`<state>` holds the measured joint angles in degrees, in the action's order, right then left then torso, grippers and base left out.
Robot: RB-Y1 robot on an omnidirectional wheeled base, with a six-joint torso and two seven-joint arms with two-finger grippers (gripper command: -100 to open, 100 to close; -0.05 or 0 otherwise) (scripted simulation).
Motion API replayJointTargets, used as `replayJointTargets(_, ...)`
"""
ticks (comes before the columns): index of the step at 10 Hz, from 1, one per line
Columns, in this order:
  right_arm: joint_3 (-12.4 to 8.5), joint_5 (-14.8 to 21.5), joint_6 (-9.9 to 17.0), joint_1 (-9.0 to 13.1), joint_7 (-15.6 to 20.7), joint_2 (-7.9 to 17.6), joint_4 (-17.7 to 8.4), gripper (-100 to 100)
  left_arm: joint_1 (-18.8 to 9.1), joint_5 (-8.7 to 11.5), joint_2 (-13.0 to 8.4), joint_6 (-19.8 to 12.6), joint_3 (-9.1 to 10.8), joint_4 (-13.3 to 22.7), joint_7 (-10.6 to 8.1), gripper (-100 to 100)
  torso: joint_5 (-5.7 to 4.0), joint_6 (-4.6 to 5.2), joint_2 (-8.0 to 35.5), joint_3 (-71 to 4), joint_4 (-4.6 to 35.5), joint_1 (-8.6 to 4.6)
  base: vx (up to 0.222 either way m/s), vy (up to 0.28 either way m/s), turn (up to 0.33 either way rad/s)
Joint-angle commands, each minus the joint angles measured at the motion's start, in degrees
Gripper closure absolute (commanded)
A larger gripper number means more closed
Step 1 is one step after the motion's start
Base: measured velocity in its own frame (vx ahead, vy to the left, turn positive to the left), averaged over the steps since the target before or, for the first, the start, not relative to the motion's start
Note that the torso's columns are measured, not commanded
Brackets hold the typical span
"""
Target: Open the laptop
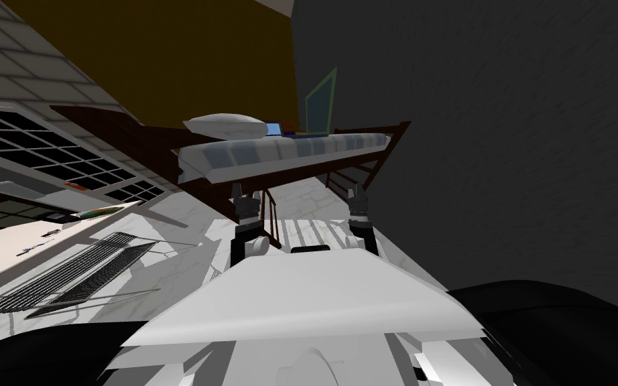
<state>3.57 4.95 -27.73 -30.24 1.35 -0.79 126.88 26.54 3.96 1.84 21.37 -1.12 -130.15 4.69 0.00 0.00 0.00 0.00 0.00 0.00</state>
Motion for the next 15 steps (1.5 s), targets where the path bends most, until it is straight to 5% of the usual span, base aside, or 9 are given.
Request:
replayJointTargets(1,0.0,0.0,0.0,0.0,0.0,0.0,0.0,0,0.0,0.0,0.0,0.0,0.00,0.0,0.00,0,0.00,0.00,0.0,0.0,0.0,0.00,0.000,0.000,0.000)
replayJointTargets(9,0.0,0.0,0.0,0.0,0.0,0.0,0.0,0,0.0,0.0,0.0,0.0,0.00,0.0,0.00,0,0.00,0.00,0.0,0.0,0.0,0.00,0.000,0.000,0.000)
replayJointTargets(10,0.0,0.0,0.0,0.0,0.0,0.0,0.0,0,-1.2,-0.3,-2.4,-0.3,0.37,0.3,-0.03,-100,0.00,0.00,0.0,0.0,0.0,0.00,-0.059,-0.057,0.063)
replayJointTargets(14,0.0,0.0,0.0,0.0,0.0,0.0,0.0,0,-7.9,-1.6,-8.5,-2.8,2.60,2.7,-0.12,-100,-0.06,0.01,0.1,0.1,0.0,-0.25,-0.115,-0.136,0.117)
replayJointTargets(15,0.0,0.0,0.0,0.0,0.0,0.0,0.0,0,-8.5,-1.6,-8.5,-2.8,2.60,2.7,-0.12,-100,-0.04,-0.01,0.1,0.0,0.0,-0.16,-0.088,-0.113,0.049)
